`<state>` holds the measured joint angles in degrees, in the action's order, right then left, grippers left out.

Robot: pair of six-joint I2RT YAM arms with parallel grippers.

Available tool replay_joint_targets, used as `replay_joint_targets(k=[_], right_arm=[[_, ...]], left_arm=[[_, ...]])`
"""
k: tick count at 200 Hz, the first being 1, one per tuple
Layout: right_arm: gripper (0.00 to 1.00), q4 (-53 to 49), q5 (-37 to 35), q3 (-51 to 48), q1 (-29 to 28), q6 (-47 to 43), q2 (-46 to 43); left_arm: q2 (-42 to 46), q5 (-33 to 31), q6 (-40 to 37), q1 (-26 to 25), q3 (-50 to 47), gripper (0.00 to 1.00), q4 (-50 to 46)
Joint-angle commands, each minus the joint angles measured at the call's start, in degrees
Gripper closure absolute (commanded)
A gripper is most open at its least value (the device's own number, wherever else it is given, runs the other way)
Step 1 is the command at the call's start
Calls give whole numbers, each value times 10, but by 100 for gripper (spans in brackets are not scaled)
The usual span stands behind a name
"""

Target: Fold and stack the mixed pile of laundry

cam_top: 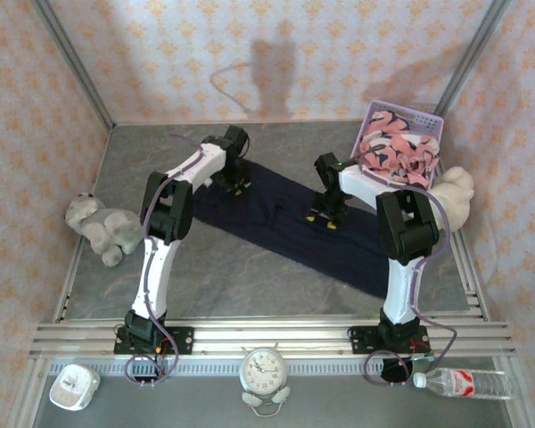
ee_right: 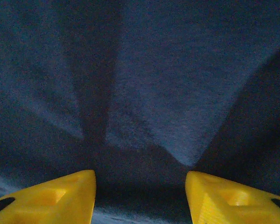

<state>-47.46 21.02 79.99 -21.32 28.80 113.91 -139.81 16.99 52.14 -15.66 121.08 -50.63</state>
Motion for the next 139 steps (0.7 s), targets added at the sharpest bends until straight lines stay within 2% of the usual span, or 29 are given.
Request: replay_joint_targets(k=[1, 15, 25, 50, 76, 93, 112, 139], right_arm=[[46, -24, 16, 6, -44, 61, 7], [46, -26, 34, 32, -68, 84, 20], [46, -21, 52, 46, -85, 101, 25], [46, -2, 116, 83, -118, 122, 34], [45, -9, 107, 120, -112, 115, 11], [45, -20, 92, 141, -92, 104, 2], [46, -36, 62, 152, -69, 77, 4], [47, -53, 27, 151, -46, 45, 17]], left_arm=[[-121, 4, -62, 19, 197, 72, -56], [-204, 37, -60, 22, 353, 71, -72], [-234, 66, -35, 23, 389, 70, -35], [-234, 119, 28, 25, 356, 66, 89], [-215, 161, 40, 29, 372, 54, 122], [-175, 167, 22, 32, 372, 46, 117], [-120, 155, -36, 33, 365, 41, 67], [-38, 125, -93, 33, 251, 40, 11]])
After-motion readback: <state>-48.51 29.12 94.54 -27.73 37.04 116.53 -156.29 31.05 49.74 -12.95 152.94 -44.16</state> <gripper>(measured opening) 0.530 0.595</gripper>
